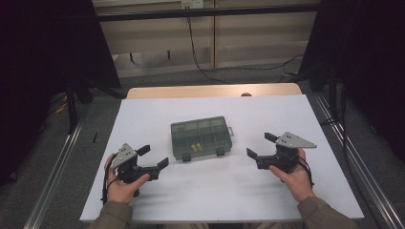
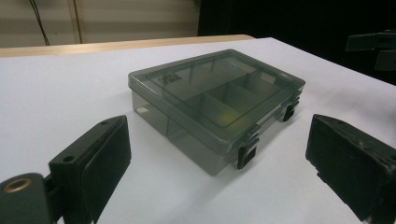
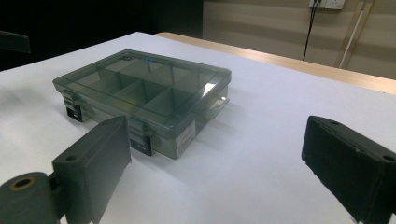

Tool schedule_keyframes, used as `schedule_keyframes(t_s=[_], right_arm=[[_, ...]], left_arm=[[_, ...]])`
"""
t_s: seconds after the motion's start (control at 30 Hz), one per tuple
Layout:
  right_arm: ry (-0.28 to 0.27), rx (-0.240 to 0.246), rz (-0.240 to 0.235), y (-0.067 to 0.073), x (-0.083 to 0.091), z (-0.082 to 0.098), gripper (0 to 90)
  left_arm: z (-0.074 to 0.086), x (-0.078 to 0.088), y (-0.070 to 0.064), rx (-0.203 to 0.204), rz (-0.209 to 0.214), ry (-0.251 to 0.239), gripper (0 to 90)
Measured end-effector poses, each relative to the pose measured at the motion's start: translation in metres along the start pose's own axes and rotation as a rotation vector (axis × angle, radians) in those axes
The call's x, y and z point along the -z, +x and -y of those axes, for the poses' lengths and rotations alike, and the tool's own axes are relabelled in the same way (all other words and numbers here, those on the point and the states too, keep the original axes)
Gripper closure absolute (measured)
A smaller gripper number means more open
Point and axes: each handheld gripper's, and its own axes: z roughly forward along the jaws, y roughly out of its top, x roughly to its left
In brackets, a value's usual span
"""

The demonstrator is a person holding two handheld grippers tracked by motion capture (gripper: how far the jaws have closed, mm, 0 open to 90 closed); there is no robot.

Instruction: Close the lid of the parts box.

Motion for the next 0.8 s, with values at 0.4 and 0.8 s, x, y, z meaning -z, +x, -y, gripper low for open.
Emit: schedule_keyframes(t_s=[0.4,0.8], right_arm=[[-0.009,-0.002,0.014,-0.003,0.008,0.004,7.6],[-0.008,-0.002,0.027,-0.007,0.016,0.010,7.3]], left_arm=[[0.003,0.006,0.002,0.000,-0.011,-0.009,6.1],[0.007,0.012,0.003,-0.002,-0.021,-0.014,4.7]])
